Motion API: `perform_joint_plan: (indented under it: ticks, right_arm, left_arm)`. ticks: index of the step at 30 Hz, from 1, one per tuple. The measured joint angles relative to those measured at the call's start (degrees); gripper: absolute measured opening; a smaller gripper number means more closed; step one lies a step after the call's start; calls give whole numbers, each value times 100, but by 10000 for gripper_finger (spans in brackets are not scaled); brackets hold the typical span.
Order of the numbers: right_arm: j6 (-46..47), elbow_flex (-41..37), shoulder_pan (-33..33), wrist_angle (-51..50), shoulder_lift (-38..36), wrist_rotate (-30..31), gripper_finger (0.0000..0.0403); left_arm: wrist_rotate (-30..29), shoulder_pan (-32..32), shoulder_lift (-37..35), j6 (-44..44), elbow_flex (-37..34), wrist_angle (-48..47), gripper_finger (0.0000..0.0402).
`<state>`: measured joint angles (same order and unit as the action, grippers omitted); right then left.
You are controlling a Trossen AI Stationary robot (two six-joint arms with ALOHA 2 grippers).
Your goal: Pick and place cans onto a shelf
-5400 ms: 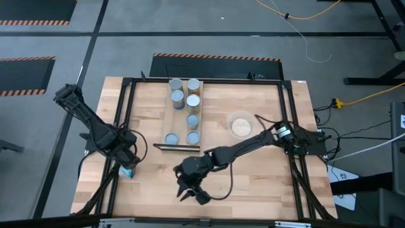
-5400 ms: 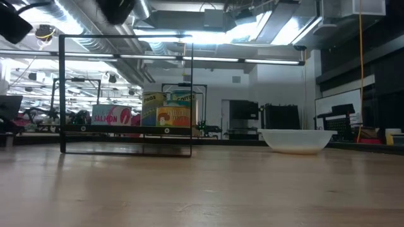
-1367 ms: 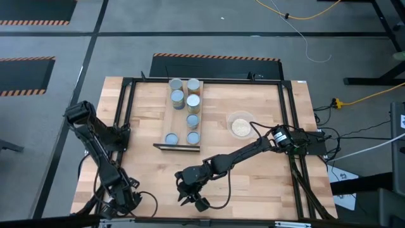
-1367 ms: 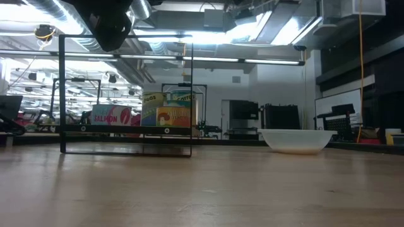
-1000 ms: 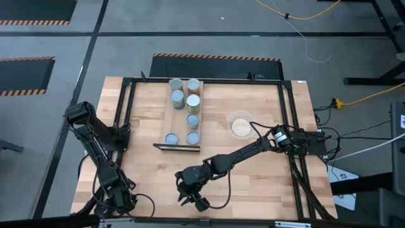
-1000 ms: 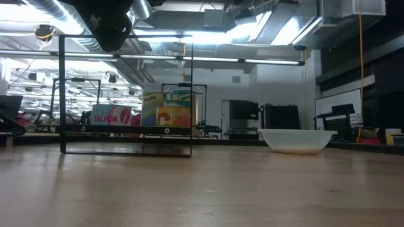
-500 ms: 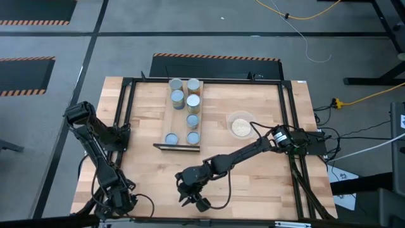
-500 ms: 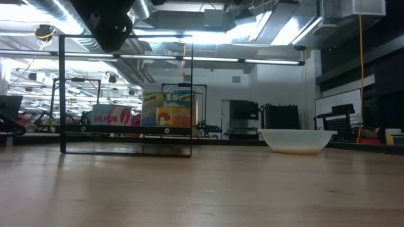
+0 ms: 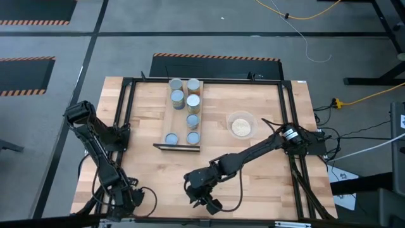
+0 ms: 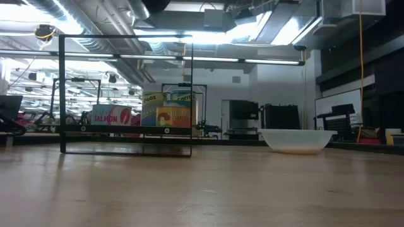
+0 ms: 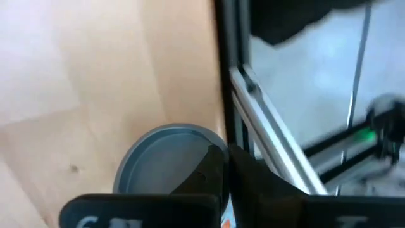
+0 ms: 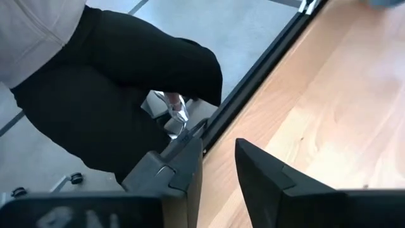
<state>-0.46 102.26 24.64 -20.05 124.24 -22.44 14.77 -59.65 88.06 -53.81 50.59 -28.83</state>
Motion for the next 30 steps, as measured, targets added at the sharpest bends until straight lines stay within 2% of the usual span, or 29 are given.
perform_joint_plan:
  ticks: [8,14,22,26,30]
  right_arm:
    - [-6,2,0,-489,-312,365,99]
    - [-6,4,-4,-796,-419,392,99]
    - [-1,4,-4,-1433,-536,394,99]
    - [-4,4,-4,-1595,-646,394,99]
    - [-15,7,-4,-1658,-739,400,99]
  left_arm:
    - [-608,354,-52,-971,5,16,2]
    - [-917,622,-54,-1635,24,-7,2]
    - [-1357,838,-113,-1953,24,-70,1]
    - [-1964,849,-287,-1943,15,-260,1]
    - [-2823,876,-558,-1995,-13,-648,1]
